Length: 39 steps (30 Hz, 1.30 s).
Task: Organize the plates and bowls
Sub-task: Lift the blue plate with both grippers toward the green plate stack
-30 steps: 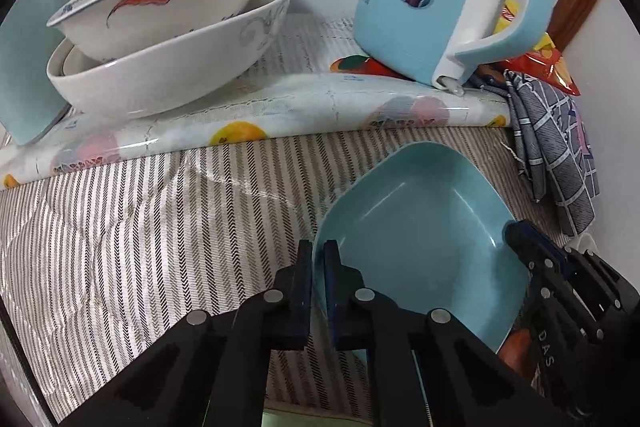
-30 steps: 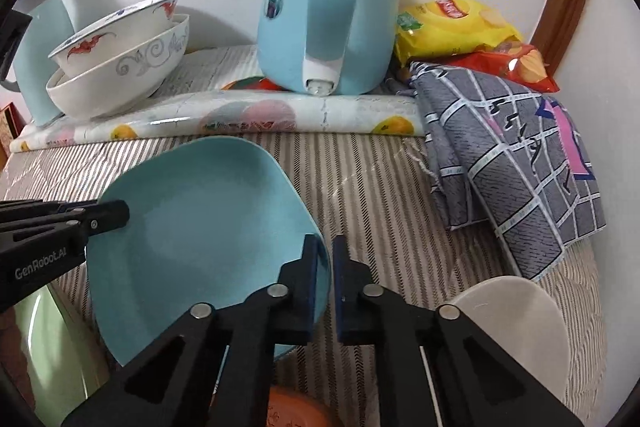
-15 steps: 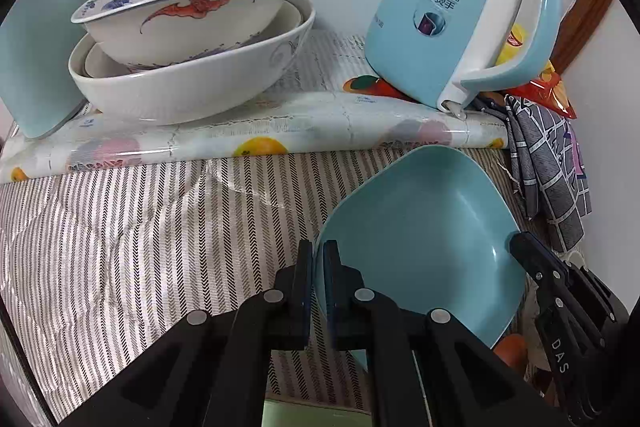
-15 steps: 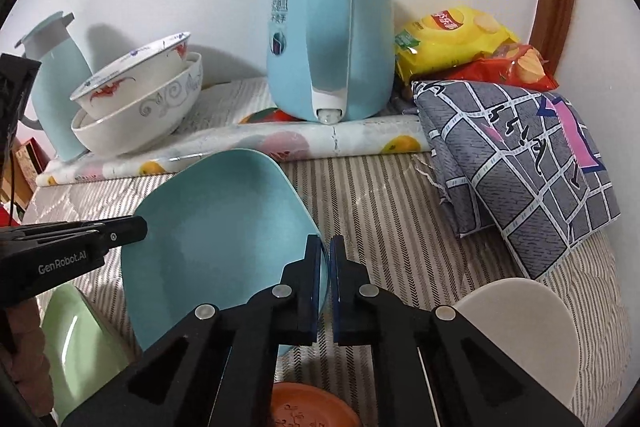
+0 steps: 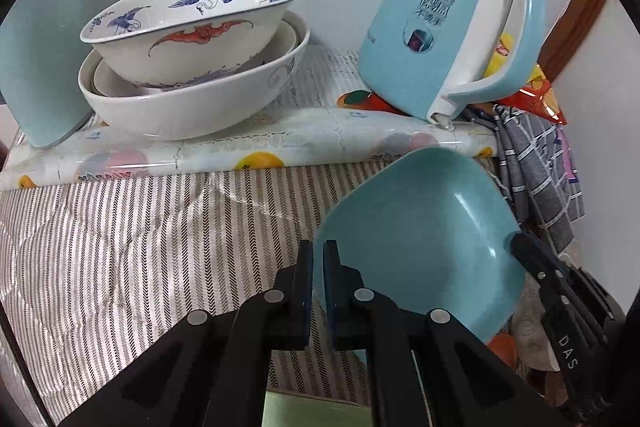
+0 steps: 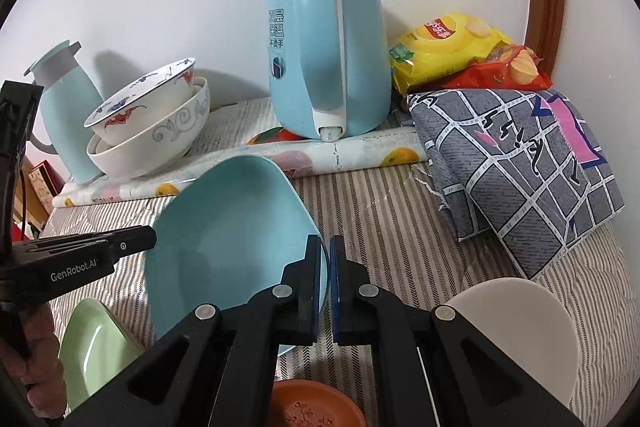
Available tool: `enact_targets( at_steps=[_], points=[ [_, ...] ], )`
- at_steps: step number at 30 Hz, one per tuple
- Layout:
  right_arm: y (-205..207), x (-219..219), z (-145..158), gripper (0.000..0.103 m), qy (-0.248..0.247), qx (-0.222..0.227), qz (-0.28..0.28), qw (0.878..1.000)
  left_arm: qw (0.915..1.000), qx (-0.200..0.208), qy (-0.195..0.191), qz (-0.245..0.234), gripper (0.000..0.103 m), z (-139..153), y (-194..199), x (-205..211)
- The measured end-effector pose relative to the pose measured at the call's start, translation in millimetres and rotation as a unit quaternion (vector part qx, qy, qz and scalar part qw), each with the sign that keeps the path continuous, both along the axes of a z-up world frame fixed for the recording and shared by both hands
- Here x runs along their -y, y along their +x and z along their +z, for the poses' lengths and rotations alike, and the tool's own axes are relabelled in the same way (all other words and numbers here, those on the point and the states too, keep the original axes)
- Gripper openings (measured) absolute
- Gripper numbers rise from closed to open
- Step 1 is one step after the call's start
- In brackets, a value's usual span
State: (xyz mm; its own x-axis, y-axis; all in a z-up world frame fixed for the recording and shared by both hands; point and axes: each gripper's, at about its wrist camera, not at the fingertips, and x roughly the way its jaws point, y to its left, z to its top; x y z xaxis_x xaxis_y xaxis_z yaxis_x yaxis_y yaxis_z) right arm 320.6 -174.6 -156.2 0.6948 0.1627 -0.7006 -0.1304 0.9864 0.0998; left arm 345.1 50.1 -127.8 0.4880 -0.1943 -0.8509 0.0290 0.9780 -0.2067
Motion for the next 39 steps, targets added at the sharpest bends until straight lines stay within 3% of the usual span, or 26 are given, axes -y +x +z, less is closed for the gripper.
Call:
enact_targets(
  at_steps=[10, 19, 26, 28, 29, 39],
  points=[
    [6, -6, -9, 0.002, -0.013, -0.02, 0.009, 1.0, 0.9994, -0.018, 0.029, 0.01, 0.005, -11, 5, -2],
    [11, -20, -24, 0.004, -0.056, -0.049, 0.024, 0.997, 0.9984, -0.052, -0.022, 0.007, 0.009, -32, 14, -8],
    [13, -34, -35, 0.015, -0.099, -0.06, 0.032, 0.993, 0.9983, -0.053, -0.023, 0.01, 0.009, -40, 16, -3],
    [13, -37, -37, 0.013, -0.107, -0.056, 0.03, 0.992, 0.9985, -0.048, -0.025, 0.013, 0.009, -40, 16, -5],
    [12, -36, -37, 0.006, -0.109, -0.05, 0.026, 0.992, 0.9987, -0.043, -0.022, 0.015, 0.009, -38, 15, -6],
    [1, -20, -6, 0.005, -0.045, -0.017, 0.022, 0.999, 0.9993, -0.01, -0.033, 0.014, 0.009, -6, 5, -10]
  ],
)
